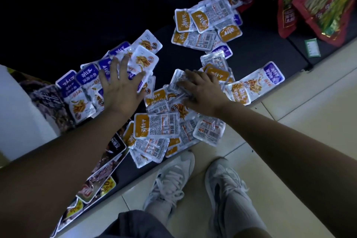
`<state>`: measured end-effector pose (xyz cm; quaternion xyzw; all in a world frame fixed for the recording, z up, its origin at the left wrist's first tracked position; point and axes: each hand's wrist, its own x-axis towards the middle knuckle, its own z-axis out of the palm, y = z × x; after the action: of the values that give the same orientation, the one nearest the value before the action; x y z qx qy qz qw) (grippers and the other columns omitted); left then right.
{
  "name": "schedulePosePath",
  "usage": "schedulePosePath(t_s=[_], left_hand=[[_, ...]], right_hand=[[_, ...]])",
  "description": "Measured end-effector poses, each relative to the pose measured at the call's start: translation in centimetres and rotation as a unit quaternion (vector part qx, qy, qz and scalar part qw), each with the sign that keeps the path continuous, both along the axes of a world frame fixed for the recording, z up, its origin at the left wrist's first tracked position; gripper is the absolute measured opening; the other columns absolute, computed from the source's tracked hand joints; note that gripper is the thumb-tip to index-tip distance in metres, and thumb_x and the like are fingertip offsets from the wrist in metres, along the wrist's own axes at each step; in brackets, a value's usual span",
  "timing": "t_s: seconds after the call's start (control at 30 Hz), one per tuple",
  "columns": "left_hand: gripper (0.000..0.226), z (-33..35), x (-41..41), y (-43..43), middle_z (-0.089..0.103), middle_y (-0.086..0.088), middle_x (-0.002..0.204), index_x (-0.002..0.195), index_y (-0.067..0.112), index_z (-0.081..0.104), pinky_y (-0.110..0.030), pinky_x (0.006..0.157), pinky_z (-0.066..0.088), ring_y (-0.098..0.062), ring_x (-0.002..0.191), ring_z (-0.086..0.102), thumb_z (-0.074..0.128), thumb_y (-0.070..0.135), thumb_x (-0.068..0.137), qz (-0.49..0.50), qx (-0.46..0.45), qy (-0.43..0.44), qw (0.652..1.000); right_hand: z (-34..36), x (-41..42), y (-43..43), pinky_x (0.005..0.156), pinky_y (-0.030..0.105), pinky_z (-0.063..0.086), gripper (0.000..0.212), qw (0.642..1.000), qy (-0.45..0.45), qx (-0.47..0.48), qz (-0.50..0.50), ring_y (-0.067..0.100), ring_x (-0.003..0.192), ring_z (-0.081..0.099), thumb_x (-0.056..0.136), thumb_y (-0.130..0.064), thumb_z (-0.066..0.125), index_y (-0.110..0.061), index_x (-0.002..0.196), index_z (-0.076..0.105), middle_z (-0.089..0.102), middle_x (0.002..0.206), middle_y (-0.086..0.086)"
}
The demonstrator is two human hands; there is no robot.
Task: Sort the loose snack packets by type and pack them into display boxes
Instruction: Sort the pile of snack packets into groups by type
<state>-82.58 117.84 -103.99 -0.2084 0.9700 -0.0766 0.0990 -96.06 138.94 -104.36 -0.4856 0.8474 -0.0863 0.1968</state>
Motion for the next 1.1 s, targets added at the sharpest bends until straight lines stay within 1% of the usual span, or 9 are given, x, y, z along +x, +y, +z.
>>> schedulePosePath(t_s=[0.13, 0.23, 0.37, 0.47, 0.63, 0.73, 0.83, 0.93, 1.1], left_hand=[[0.066, 0.2, -1.4, -1.2, 0.002, -0.013, 0.159, 0.150, 0.034, 0.021, -0.062, 0.112, 0.013, -0.037, 0.145, 0.003, 0.052, 0.045, 0.094, 0.044, -0.044, -0.021, 0.998], [0.061, 0.3, -2.2, -0.9, 0.008, -0.017, 0.157, 0.148, 0.026, 0.028, -0.062, 0.111, 0.015, -0.040, 0.144, 0.008, 0.055, 0.037, 0.094, 0.065, -0.011, 0.010, 0.998], [0.047, 0.1, -1.8, 0.9, 0.028, -0.022, 0.149, 0.136, 0.018, 0.049, -0.056, 0.106, 0.022, -0.040, 0.137, 0.022, 0.048, 0.032, 0.091, -0.046, 0.046, 0.078, 0.995], [0.050, -0.4, -0.9, 1.7, 0.039, -0.017, 0.143, 0.132, 0.019, 0.054, -0.051, 0.102, 0.027, -0.036, 0.129, 0.033, 0.032, 0.038, 0.091, -0.111, 0.064, 0.024, 0.991], [0.054, -1.1, -1.1, 1.9, 0.016, -0.012, 0.159, 0.153, 0.021, 0.021, -0.048, 0.113, 0.019, -0.033, 0.145, 0.014, 0.022, 0.037, 0.102, -0.039, 0.066, -0.036, 0.996], [0.053, -0.6, -3.1, 3.2, 0.012, -0.014, 0.159, 0.150, 0.013, 0.028, -0.049, 0.114, 0.014, -0.033, 0.145, 0.009, 0.031, 0.035, 0.102, 0.014, 0.081, 0.012, 0.997], [0.048, 0.1, -5.6, 5.4, 0.021, -0.016, 0.155, 0.144, 0.010, 0.038, -0.049, 0.111, 0.018, -0.034, 0.142, 0.018, 0.035, 0.033, 0.102, 0.011, 0.122, 0.101, 0.987], [0.048, 0.4, -8.3, 8.2, 0.022, -0.007, 0.156, 0.144, 0.023, 0.040, -0.049, 0.112, 0.017, -0.030, 0.143, 0.017, 0.032, 0.040, 0.101, -0.041, 0.236, 0.115, 0.964], [0.053, -0.6, -10.6, 11.5, 0.019, 0.000, 0.159, 0.146, 0.033, 0.035, -0.042, 0.114, 0.012, -0.024, 0.146, 0.012, 0.040, 0.049, 0.096, -0.138, 0.319, 0.041, 0.937]], right_hand=[[0.1, -0.2, 0.0, 0.115, 0.042, 0.007, 0.060, 1.000, 0.006, 0.008, -0.002, 0.028, 0.146, 0.014, 0.091, -0.046, 0.053, -0.031, 0.147, 0.035, 0.016, 0.160, 0.007], [0.2, -0.5, 0.0, 0.114, 0.043, 0.010, 0.061, 1.000, -0.007, -0.008, -0.011, 0.029, 0.145, 0.018, 0.091, -0.043, 0.055, -0.027, 0.147, 0.036, 0.019, 0.159, 0.008], [0.8, -1.0, 0.5, 0.109, 0.047, 0.021, 0.056, 0.999, -0.018, -0.036, -0.019, 0.034, 0.138, 0.031, 0.088, -0.041, 0.053, -0.022, 0.140, 0.047, 0.030, 0.154, 0.013], [1.2, -1.6, 1.2, 0.108, 0.047, 0.024, 0.060, 0.998, -0.024, -0.043, -0.031, 0.035, 0.135, 0.036, 0.083, -0.046, 0.044, -0.019, 0.137, 0.052, 0.036, 0.151, 0.013], [1.6, -3.7, 4.0, 0.108, 0.045, 0.023, 0.049, 0.986, 0.000, -0.076, -0.147, 0.032, 0.135, 0.036, 0.092, -0.033, 0.046, -0.017, 0.138, 0.049, 0.038, 0.149, 0.011], [1.0, -5.5, 6.8, 0.109, 0.046, 0.023, 0.043, 0.965, 0.024, -0.069, -0.251, 0.031, 0.134, 0.035, 0.095, -0.026, 0.046, -0.016, 0.136, 0.048, 0.039, 0.146, 0.012], [0.0, -6.9, 9.1, 0.112, 0.052, 0.020, 0.062, 0.937, 0.029, 0.012, -0.347, 0.036, 0.143, 0.019, 0.090, -0.024, 0.055, -0.012, 0.146, 0.032, 0.023, 0.154, 0.018], [-0.6, -7.7, 10.4, 0.113, 0.052, 0.016, 0.092, 0.896, -0.022, 0.087, -0.436, 0.037, 0.147, 0.005, 0.084, -0.039, 0.066, -0.014, 0.152, 0.011, 0.005, 0.159, 0.021], [-0.3, -9.3, 11.0, 0.105, 0.045, 0.029, 0.106, 0.891, 0.019, 0.116, -0.438, 0.038, 0.130, 0.032, 0.074, -0.050, 0.075, -0.012, 0.152, 0.013, 0.032, 0.143, 0.021]])
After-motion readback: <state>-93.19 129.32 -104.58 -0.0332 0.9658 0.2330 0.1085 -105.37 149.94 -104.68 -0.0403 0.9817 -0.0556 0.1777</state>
